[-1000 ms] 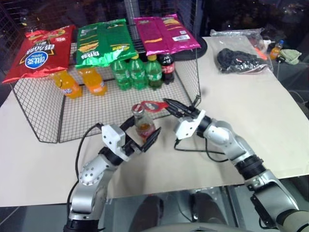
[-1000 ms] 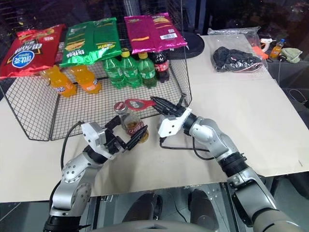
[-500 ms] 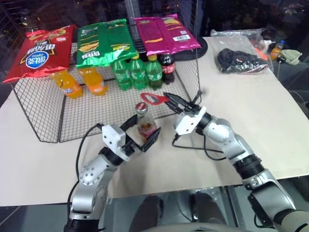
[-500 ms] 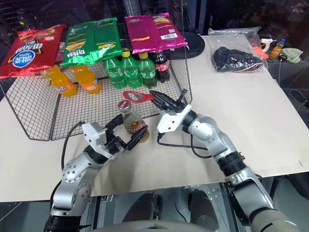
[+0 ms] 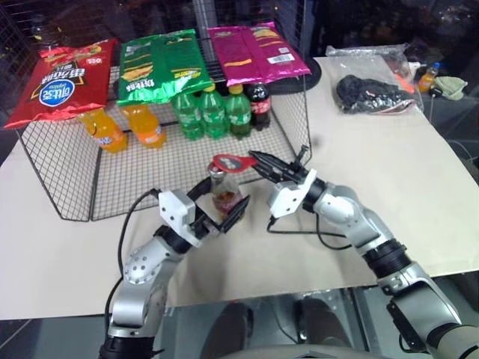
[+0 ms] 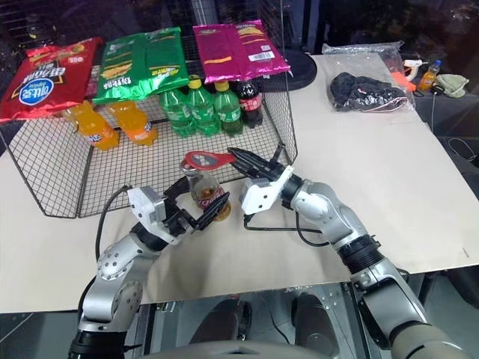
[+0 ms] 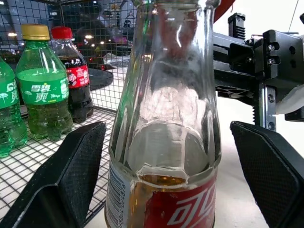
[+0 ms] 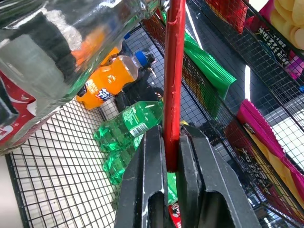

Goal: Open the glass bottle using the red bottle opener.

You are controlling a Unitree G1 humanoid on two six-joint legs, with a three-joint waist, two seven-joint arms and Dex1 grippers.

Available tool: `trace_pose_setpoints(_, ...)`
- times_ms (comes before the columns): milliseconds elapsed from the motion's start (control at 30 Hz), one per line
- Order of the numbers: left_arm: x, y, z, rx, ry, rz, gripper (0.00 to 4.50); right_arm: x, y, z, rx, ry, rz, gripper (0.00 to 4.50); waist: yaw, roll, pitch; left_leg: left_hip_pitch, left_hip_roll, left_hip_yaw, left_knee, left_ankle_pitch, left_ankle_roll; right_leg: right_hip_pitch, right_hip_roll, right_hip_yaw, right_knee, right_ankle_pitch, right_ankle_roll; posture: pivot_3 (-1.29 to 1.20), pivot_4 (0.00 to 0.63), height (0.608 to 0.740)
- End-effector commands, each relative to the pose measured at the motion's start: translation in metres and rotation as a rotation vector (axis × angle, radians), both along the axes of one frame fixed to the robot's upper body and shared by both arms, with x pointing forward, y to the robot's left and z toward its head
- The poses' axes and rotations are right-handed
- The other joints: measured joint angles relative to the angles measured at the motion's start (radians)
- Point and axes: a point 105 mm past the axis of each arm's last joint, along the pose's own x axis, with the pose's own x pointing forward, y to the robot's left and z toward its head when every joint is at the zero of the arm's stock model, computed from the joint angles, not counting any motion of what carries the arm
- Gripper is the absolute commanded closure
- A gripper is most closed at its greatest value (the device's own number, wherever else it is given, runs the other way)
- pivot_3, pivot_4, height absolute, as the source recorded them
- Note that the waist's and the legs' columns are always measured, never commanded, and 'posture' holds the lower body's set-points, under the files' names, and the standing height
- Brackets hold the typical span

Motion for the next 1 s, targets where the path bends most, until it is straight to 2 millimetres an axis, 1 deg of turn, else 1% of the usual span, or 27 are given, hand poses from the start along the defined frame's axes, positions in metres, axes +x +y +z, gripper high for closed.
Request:
trace_pose_setpoints(33, -0.001, -0.002, 0.015, -0.003, -0.060, -0.004, 0.18, -0.009, 0.004, 0.011, 0.014, -0.047, 0.042, 4.50, 0.000, 0.000, 0.000, 0.000, 0.000, 0.000, 0.000, 0.000, 0.000, 0.000, 0.000, 0.000, 0.000, 0.000, 0.000, 0.00, 0.150, 0.740)
trace_pose_setpoints(300, 0.002, -0.003, 0.024, -0.036, -0.086, 0.000, 0.18, -0.007, 0.005, 0.012, 0.020, -0.042, 0.036, 4.50, 0.000, 0.000, 0.000, 0.000, 0.000, 0.000, 0.000, 0.000, 0.000, 0.000, 0.000, 0.000, 0.000, 0.000, 0.000, 0.00, 0.150, 0.740)
trace_pose_setpoints(333, 0.002, -0.003, 0.024, -0.038, -0.087, -0.001, 0.68, -0.006, 0.005, 0.012, 0.020, -0.042, 0.034, 4.50, 0.000, 0.000, 0.000, 0.000, 0.000, 0.000, 0.000, 0.000, 0.000, 0.000, 0.000, 0.000, 0.000, 0.000, 0.000, 0.00, 0.150, 0.740)
trace_pose_setpoints(367, 0.001, -0.003, 0.024, -0.039, -0.087, -0.003, 0.78, -0.006, 0.005, 0.012, 0.020, -0.041, 0.034, 4.50, -0.001, 0.000, 0.000, 0.000, 0.000, 0.000, 0.000, 0.000, 0.000, 0.000, 0.000, 0.000, 0.000, 0.000, 0.000, 0.00, 0.150, 0.740)
trace_pose_setpoints(433, 0.001, -0.003, 0.023, -0.037, -0.084, -0.005, 1.78, -0.006, 0.005, 0.012, 0.020, -0.041, 0.033, 4.50, -0.001, 0.000, 0.000, 0.000, 0.000, 0.000, 0.000, 0.000, 0.000, 0.000, 0.000, 0.000, 0.000, 0.000, 0.000, 0.00, 0.150, 0.740)
trace_pose_setpoints(467, 0.001, -0.003, 0.023, -0.036, -0.082, -0.005, 2.09, -0.005, 0.005, 0.012, 0.020, -0.041, 0.033, 4.50, -0.001, 0.000, 0.000, 0.000, 0.000, 0.000, 0.000, 0.000, 0.000, 0.000, 0.000, 0.000, 0.000, 0.000, 0.000, 0.00, 0.150, 0.740)
trace_pose_setpoints(500, 0.001, -0.003, 0.022, -0.030, -0.079, -0.004, 2.18, -0.005, 0.004, 0.012, 0.019, -0.042, 0.033, 4.50, -0.001, 0.000, 0.000, 0.000, 0.000, 0.000, 0.000, 0.000, 0.000, 0.000, 0.000, 0.000, 0.000, 0.000, 0.000, 0.00, 0.150, 0.740)
trace_pose_setpoints(800, 0.002, -0.005, 0.016, -0.005, -0.061, 0.000, 2.18, -0.011, 0.006, 0.020, 0.040, -0.077, 0.053, 4.50, -0.001, 0.000, 0.000, 0.000, 0.000, 0.000, 0.000, 0.000, 0.000, 0.000, 0.000, 0.000, 0.000, 0.000, 0.000, 0.00, 0.150, 0.740)
trace_pose_setpoints(900, 0.002, -0.005, 0.015, -0.003, -0.059, 0.000, 2.18, -0.013, 0.008, 0.016, 0.014, -0.083, 0.061, 4.50, -0.001, 0.000, 0.000, 0.000, 0.000, 0.000, 0.000, 0.000, 0.000, 0.000, 0.000, 0.000, 0.000, 0.000, 0.000, 0.00, 0.150, 0.740)
trace_pose_setpoints(1000, 0.003, -0.005, 0.015, -0.002, -0.058, -0.001, 2.18, -0.012, 0.011, 0.007, -0.017, -0.065, 0.064, 4.50, -0.001, 0.000, 0.000, 0.000, 0.000, 0.000, 0.000, 0.000, 0.000, 0.000, 0.000, 0.000, 0.000, 0.000, 0.000, 0.00, 0.150, 0.740)
